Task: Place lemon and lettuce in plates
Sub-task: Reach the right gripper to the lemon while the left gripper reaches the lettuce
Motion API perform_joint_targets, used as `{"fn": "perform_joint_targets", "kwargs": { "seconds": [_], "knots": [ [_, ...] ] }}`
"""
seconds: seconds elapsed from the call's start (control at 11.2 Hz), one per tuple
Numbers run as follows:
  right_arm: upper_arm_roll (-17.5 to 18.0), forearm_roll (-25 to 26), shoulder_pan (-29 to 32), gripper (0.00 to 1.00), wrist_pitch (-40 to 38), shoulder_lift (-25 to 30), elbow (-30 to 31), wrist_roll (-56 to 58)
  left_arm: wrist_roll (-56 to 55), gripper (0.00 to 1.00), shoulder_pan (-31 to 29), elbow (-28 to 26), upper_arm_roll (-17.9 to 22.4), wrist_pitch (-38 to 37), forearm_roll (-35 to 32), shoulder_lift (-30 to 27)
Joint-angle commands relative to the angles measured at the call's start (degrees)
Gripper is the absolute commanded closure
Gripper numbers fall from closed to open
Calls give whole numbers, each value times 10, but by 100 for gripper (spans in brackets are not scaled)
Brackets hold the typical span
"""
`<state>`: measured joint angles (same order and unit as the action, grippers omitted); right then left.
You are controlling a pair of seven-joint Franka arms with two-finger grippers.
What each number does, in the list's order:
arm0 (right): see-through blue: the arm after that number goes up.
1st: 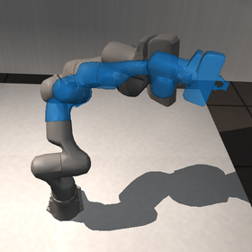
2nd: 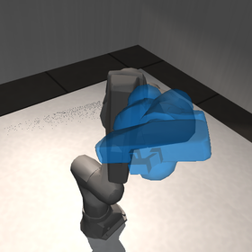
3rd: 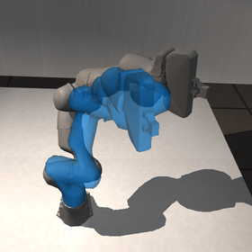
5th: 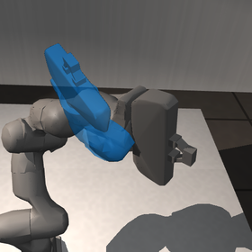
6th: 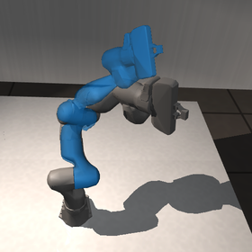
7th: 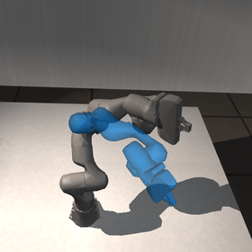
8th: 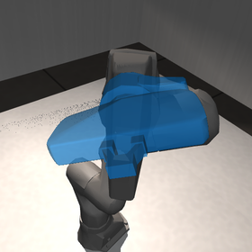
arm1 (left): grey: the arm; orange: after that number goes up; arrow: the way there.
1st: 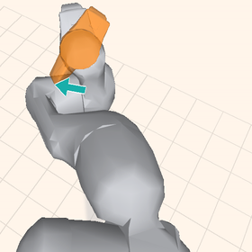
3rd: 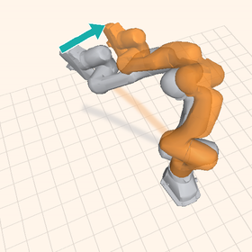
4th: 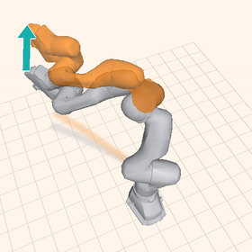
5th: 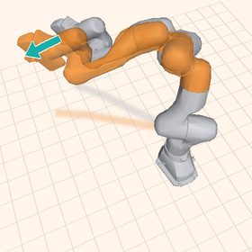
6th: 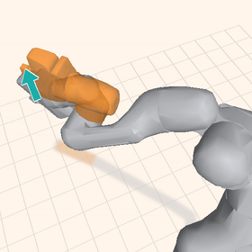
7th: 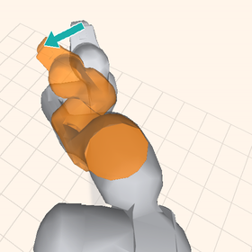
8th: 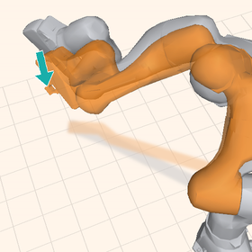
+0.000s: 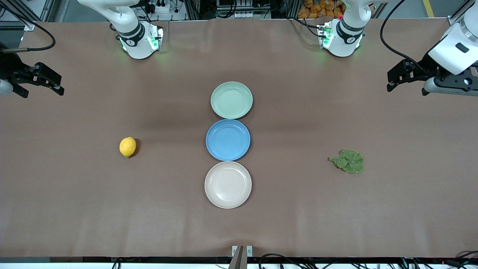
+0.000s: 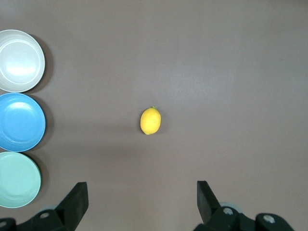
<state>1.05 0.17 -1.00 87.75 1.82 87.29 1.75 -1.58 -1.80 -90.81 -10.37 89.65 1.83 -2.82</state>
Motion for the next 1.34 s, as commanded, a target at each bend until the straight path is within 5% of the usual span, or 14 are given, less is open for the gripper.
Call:
{"fn": "perform_joint_targets", "kwargs": {
  "seconds": [0.0,0.27,0.63,0.89,1.25],
  "knots": [
    [-5,-2,-4,0,-5,6,-1,4,36,0,-4,13,2,-17,-2,5],
    [-6,-2,-4,0,-6,6,7,3,40,0,0,8,-1,-17,-31,14],
    [-6,-2,11,0,77,-8,129,-2,40,0,-2,5,-2,-23,-48,95],
    [-1,-9,27,0,165,-36,218,-3,37,0,-5,4,-2,51,-50,170],
    [58,-9,52,0,283,-78,305,-87,46,0,-16,-37,-1,149,-69,229]
  ]
}}
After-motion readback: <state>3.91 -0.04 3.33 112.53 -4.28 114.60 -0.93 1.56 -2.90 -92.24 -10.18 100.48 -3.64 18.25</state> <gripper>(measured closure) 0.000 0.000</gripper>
